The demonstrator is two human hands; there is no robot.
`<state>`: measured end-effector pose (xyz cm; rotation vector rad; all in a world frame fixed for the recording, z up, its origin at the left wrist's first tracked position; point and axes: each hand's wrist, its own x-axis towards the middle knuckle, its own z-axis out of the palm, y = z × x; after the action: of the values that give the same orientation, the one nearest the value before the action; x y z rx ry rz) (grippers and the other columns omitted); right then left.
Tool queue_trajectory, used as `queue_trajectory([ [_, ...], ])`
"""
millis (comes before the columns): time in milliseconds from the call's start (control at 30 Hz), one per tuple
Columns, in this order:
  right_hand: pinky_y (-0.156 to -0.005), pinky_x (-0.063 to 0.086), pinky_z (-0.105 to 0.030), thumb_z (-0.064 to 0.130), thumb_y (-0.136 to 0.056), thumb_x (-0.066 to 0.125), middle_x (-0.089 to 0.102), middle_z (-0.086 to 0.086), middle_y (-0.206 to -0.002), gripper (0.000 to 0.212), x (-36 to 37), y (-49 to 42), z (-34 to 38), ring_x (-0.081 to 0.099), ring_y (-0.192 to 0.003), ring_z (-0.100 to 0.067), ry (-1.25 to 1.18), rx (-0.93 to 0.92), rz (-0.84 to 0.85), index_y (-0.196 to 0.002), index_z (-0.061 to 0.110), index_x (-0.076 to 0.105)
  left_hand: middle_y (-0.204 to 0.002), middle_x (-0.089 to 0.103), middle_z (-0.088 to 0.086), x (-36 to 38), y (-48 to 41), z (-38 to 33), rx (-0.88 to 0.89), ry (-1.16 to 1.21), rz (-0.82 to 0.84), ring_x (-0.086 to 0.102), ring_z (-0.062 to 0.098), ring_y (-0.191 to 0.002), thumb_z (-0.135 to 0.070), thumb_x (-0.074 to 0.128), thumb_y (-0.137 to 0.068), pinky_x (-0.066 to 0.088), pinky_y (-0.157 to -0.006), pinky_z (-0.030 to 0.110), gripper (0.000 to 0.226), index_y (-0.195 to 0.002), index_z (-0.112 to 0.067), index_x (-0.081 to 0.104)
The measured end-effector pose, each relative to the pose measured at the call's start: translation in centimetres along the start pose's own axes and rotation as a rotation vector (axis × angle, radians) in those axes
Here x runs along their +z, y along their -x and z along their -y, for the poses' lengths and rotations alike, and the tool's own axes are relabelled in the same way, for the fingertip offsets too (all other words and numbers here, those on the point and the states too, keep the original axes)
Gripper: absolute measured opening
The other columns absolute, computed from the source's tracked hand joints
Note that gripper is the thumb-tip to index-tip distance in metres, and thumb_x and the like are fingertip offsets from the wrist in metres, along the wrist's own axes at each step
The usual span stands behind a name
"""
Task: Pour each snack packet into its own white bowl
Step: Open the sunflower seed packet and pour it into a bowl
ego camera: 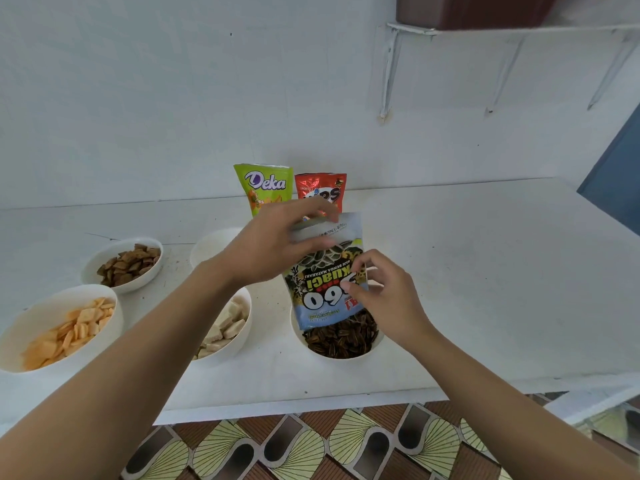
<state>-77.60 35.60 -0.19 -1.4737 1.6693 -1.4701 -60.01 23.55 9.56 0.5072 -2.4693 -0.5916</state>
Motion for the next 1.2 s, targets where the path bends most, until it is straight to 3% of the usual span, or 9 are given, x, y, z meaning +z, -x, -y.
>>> queue_trajectory([
  [100,-0.067,0.058,-0.029,0.014,-0.091,0.072,0.07,0.01,-0.102,0.016,-0.5,-0.4,0.5,0.071,-0.093,-0.009,-0.045,-0.02,-0.062,-0.093,0.02,0.057,-0.12,0.062,-0.019,-0.2,1.2,0.5,-0.047,0.12,-0.078,0.061,0.006,-0.112,-0.038,0.068,-0.092,0.06,-0.076,0.029,0.029,-0.119,-0.033,0.059],
  [267,-0.074,0.06,-0.033,0.013,-0.09,0.073,0.068,0.008,-0.102,0.017,-1.0,-0.4,0.2,0.067,-0.1,-0.011,0.074,-0.105,-0.053,-0.093,0.022,0.059,-0.12,0.067,-0.01,0.1,2.3,1.2,-0.161,0.219,-0.079,0.068,0.006,-0.107,-0.032,0.062,-0.097,0.062,-0.078,0.031,0.025,-0.121,-0.029,0.06],
  [400,-0.07,0.061,-0.042,0.009,-0.086,0.076,0.069,0.008,-0.093,0.021,-0.9,0.3,-0.8,0.07,-0.092,-0.016,0.1,0.013,0.061,-0.086,0.023,0.06,-0.116,0.068,-0.008,1.5,3.1,1.9,-0.164,0.136,-0.016,0.069,0.009,-0.103,-0.024,0.063,-0.098,0.062,-0.075,0.031,0.023,-0.12,-0.018,0.063],
  [633,-0.077,0.06,-0.045,0.007,-0.088,0.074,0.069,0.009,-0.1,0.02,-1.8,-1.1,2.2,0.07,-0.096,-0.014,-0.03,-0.103,-0.05,-0.092,0.021,0.059,-0.115,0.07,-0.003,-0.9,1.5,-0.2,-0.097,0.203,-0.159,0.07,0.013,-0.104,-0.025,0.06,-0.1,0.062,-0.078,0.041,0.025,-0.123,-0.014,0.061],
  [800,-0.077,0.057,-0.05,0.011,-0.086,0.076,0.069,-0.001,-0.09,0.03,-2.3,-0.5,0.6,0.068,-0.088,-0.028,0.079,-0.036,0.045,-0.083,0.034,0.057,-0.113,0.07,-0.003,-0.2,2.2,0.9,-0.098,0.062,0.007,0.069,0.012,-0.1,-0.024,0.067,-0.097,0.061,-0.074,0.04,0.021,-0.116,-0.018,0.062],
  [867,-0.079,0.058,-0.046,0.008,-0.088,0.073,0.069,0.005,-0.092,0.032,-2.5,-0.4,0.6,0.068,-0.091,-0.023,0.092,-0.043,0.035,-0.084,0.036,0.057,-0.111,0.067,-0.006,-0.1,2.3,0.8,-0.08,0.025,-0.02,0.066,0.012,-0.1,-0.036,0.069,-0.093,0.059,-0.073,0.04,0.024,-0.11,-0.02,0.064],
  [967,-0.079,0.055,-0.028,0.001,-0.091,0.066,0.065,0.012,-0.097,0.025,-2.7,-0.5,1.6,0.063,-0.097,-0.01,0.118,-0.143,0.035,-0.093,0.026,0.059,-0.105,0.068,-0.01,-0.6,1.8,-0.5,-0.08,0.003,-0.08,0.064,0.013,-0.095,-0.054,0.065,-0.089,0.056,-0.071,0.038,0.033,-0.101,-0.022,0.066],
  [1067,-0.076,0.048,-0.014,0.0,-0.093,0.063,0.063,0.009,-0.102,0.02,-2.9,-0.4,2.6,0.06,-0.102,-0.007,0.13,-0.214,0.065,-0.1,0.019,0.059,-0.105,0.069,-0.008,-0.8,1.8,-1.6,-0.075,0.012,-0.093,0.066,0.007,-0.092,-0.048,0.064,-0.094,0.057,-0.069,0.03,0.029,-0.112,-0.025,0.059],
  [1200,-0.079,0.054,-0.027,0.006,-0.093,0.067,0.064,0.008,-0.102,0.024,-3.0,0.0,2.5,0.063,-0.1,-0.013,0.062,-0.188,0.04,-0.107,0.02,0.054,-0.102,0.065,-0.007,-0.4,3.0,-2.1,-0.109,0.04,-0.084,0.069,0.008,-0.086,-0.037,0.06,-0.098,0.058,-0.07,0.026,0.046,-0.14,-0.035,0.041],
])
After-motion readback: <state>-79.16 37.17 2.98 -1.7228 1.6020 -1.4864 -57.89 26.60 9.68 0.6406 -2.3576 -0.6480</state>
